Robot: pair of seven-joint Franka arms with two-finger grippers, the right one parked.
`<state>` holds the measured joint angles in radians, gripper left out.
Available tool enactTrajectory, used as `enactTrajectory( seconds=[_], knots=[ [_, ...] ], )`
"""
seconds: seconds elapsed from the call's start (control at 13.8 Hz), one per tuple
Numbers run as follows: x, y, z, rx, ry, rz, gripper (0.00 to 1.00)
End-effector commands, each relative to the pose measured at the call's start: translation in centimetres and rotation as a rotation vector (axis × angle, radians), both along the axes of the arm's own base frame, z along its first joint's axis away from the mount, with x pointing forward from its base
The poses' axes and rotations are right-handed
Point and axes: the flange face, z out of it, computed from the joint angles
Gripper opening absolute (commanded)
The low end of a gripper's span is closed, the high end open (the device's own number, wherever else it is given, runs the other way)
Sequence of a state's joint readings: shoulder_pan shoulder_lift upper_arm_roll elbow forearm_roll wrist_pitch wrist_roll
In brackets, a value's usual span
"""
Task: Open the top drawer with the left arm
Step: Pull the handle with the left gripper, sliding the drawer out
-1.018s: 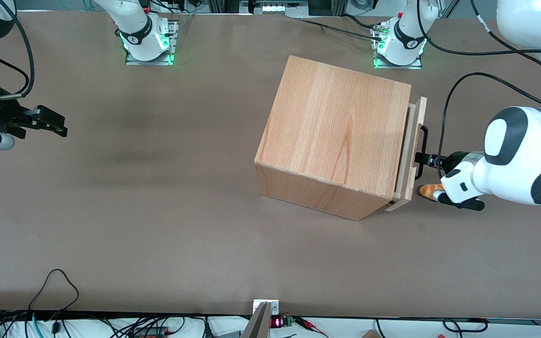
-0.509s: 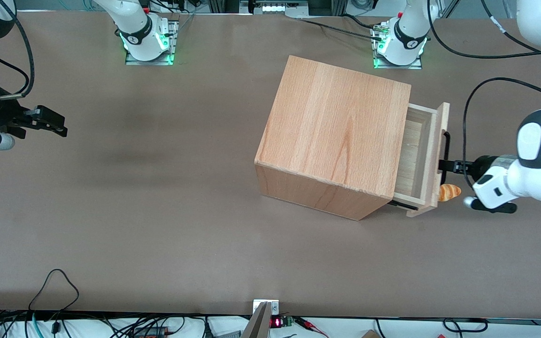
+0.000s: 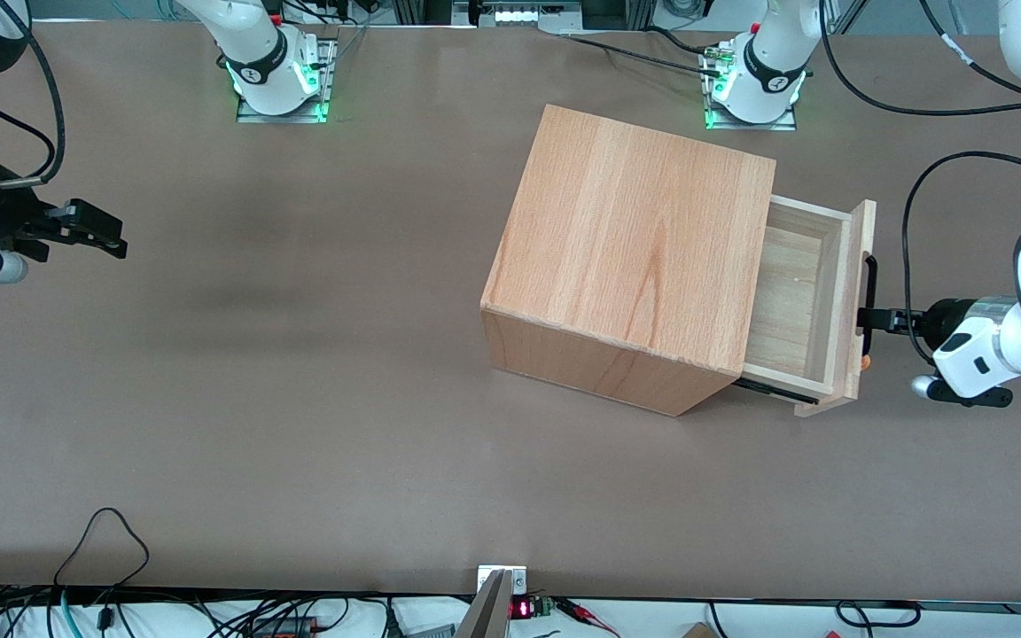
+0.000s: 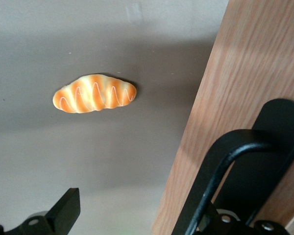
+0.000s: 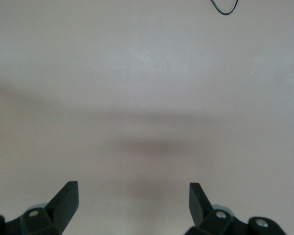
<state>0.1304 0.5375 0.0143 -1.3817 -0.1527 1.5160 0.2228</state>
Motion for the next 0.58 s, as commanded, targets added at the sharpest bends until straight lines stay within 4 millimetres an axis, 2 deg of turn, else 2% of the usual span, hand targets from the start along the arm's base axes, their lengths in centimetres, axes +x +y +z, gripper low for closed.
enactTrajectory(
  seconds=[0.0, 0.22, 0.36, 0.51],
  knots=[
    [0.2, 3.4, -1.3, -0.085, -0.015, 0.049, 1.0],
    [0.0, 4.8, -1.2, -0.083, -0.017, 0.073, 1.0],
    [-0.4, 6.5, -1.2, -0.084, -0.016, 0.099, 1.0],
    [-0.5, 7.2, -1.2, -0.084, -0.017, 0.107, 1.0]
  ],
)
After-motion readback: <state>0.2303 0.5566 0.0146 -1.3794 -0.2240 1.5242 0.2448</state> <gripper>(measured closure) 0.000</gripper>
